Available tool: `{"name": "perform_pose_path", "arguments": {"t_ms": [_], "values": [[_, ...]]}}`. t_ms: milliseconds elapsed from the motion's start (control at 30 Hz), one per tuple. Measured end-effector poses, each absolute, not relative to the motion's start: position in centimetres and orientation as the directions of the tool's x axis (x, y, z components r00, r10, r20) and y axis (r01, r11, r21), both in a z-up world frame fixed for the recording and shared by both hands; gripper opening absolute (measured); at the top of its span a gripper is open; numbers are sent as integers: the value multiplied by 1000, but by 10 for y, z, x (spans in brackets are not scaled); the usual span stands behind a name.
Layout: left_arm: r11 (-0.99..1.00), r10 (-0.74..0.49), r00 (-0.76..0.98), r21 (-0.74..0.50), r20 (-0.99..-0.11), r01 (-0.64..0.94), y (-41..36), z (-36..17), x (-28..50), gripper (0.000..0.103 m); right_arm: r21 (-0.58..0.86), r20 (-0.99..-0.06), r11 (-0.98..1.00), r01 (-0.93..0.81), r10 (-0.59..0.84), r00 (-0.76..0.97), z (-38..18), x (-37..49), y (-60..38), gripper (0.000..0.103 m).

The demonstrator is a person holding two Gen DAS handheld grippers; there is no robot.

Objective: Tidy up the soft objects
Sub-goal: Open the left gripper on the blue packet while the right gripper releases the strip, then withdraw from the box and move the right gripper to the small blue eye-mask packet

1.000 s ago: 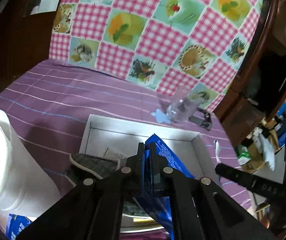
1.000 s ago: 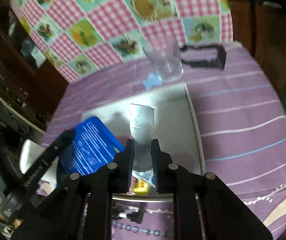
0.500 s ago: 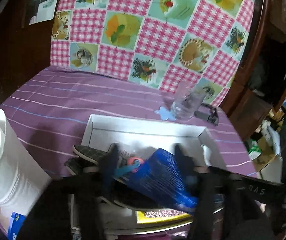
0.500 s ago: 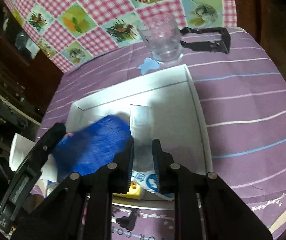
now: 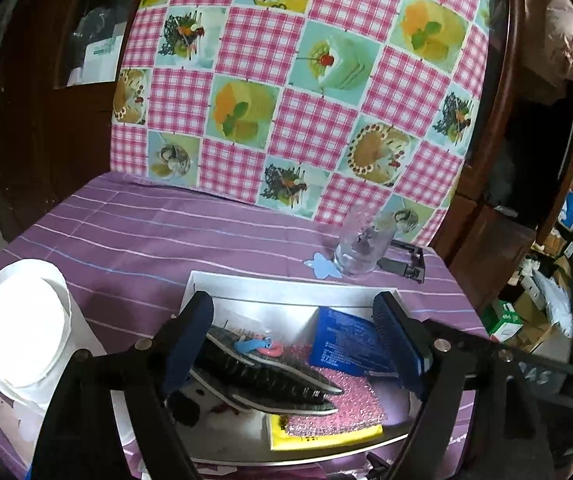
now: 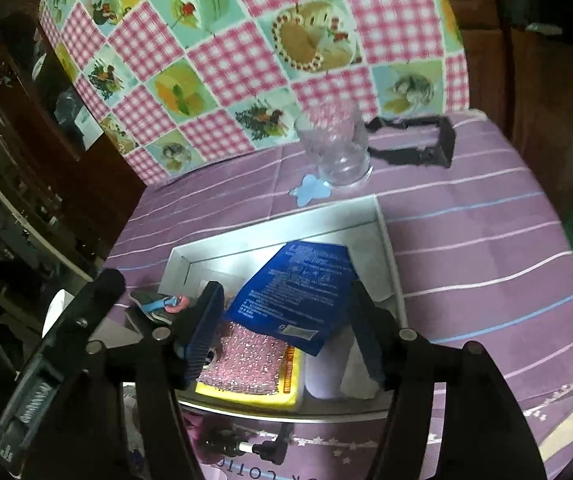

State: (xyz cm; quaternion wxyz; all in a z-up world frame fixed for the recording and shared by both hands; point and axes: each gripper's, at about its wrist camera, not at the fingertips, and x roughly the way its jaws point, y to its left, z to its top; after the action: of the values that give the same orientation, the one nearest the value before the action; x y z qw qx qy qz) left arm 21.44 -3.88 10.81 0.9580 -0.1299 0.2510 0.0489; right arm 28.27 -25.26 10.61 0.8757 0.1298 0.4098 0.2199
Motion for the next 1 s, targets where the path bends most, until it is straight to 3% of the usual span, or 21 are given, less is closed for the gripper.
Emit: {"name": "perform_pose_path", "arguments": {"t_ms": [267, 433, 533, 700, 867, 1000], "values": [[970, 87, 872, -160, -483, -185, -51, 120, 192, 83, 409, -630, 868, -281, 492, 601, 129, 263, -253, 64], [972, 48, 856, -175, -514, -159, -43, 119, 160, 83, 403, -602, 873, -275, 479, 639, 144, 242, -244, 64], [975, 57, 852, -153, -520, -159, -34, 118, 136, 83, 338, -636, 877, -343, 481, 603, 145, 220, -234, 64], [983, 113, 860, -71, -497, -171, -23, 114, 91, 83, 188, -639, 926, -326, 368, 676, 143, 172, -237, 64], [982, 138, 867, -51, -478, -184, -6, 112, 55, 83, 246, -607, 912, -329, 410, 681, 131, 139, -253, 64], [974, 165, 872, -65, -460, -219, 15, 109, 33, 83, 324, -579, 884, -337, 467, 668, 115, 125, -262, 70]]}}
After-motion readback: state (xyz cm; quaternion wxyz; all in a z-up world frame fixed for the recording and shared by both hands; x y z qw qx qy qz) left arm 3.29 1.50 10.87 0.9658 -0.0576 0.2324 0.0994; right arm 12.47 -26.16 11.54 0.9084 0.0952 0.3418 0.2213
